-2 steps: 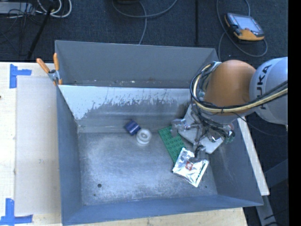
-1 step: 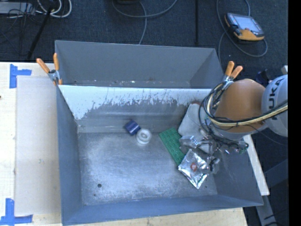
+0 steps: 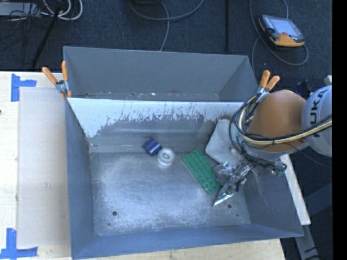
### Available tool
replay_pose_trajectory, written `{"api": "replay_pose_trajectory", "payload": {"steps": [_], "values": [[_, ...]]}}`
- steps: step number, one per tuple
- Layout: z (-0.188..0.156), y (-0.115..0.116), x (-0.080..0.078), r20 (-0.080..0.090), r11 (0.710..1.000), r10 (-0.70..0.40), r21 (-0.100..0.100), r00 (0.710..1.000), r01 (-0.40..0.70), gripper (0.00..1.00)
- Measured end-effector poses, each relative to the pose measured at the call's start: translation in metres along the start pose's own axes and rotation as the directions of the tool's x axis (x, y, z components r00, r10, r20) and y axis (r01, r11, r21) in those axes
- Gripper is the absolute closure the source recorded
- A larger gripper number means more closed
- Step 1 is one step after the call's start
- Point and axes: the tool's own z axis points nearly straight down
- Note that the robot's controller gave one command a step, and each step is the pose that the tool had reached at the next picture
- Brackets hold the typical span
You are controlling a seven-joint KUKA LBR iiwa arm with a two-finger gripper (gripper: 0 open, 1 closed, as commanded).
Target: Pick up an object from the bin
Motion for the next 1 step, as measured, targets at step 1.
{"api": "replay_pose_trajectory", "payload": {"steps": [1], "values": [[-0.1492, 0.0018, -0.0113, 0.008, 0.999, -0.045, 0.008, 0.999, 0.044, 1.00]]}}
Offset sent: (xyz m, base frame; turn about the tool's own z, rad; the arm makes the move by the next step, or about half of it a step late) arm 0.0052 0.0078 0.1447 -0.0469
